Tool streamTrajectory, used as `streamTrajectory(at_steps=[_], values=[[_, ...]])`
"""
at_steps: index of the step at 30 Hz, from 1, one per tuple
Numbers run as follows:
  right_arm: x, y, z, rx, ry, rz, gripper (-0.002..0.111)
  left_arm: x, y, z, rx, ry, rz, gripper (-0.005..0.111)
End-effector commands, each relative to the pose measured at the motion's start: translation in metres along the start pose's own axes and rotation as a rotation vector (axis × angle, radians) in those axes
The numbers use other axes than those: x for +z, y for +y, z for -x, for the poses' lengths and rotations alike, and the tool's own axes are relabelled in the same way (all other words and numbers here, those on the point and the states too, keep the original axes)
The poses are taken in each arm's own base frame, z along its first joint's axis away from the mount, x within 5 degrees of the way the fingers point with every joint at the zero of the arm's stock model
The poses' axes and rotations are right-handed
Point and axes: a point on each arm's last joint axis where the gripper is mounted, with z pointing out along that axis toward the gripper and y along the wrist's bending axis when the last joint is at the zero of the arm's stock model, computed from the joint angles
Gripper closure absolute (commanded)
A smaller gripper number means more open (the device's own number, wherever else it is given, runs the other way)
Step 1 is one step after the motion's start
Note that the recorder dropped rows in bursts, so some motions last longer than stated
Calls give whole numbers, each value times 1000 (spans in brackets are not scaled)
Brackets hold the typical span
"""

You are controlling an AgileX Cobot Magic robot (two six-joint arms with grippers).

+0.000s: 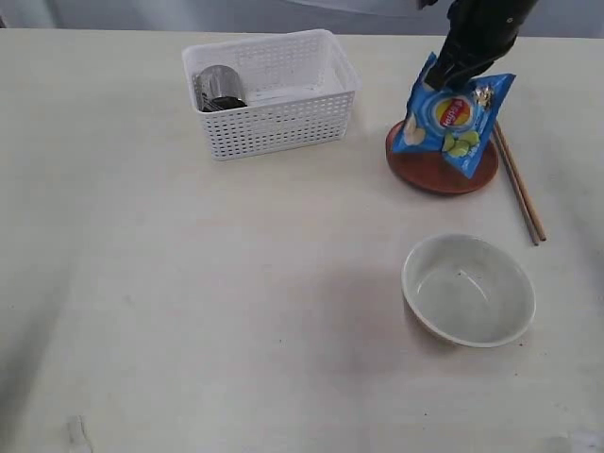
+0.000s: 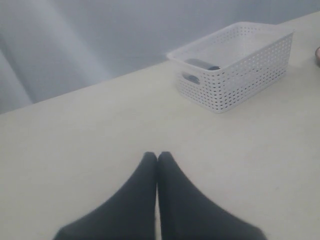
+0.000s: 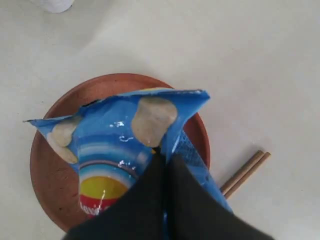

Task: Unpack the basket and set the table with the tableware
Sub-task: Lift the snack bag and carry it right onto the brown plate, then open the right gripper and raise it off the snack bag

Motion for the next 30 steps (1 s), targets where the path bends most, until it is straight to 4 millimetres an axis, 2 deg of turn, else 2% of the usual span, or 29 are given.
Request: streamTrajectory(at_steps=[1, 5, 7, 12, 15, 18, 25, 30], values=[[18, -1, -5, -9, 52, 19, 109, 0, -1, -1, -12, 2, -8, 107], [18, -1, -4, -3, 46, 20, 108, 0, -1, -1, -12, 2, -9, 107], [16, -2, -3, 2, 33, 11, 104, 0, -1, -1, -12, 2, -9, 107], [13, -3, -1, 4, 27, 6, 71, 0, -1, -1, -12, 2, -9, 107], [6, -3, -2, 2, 26, 2, 58, 0, -1, -1, -12, 2, -9, 107], [-5, -3, -2, 0, 22, -6, 58, 0, -1, -1, -12, 2, -9, 107], [-47, -4, 3, 18, -87, -67, 58, 0, -1, -1, -12, 2, -9, 107], [-48, -7, 7, 100, -142, -92, 58, 0, -1, -1, -12, 2, -9, 107]])
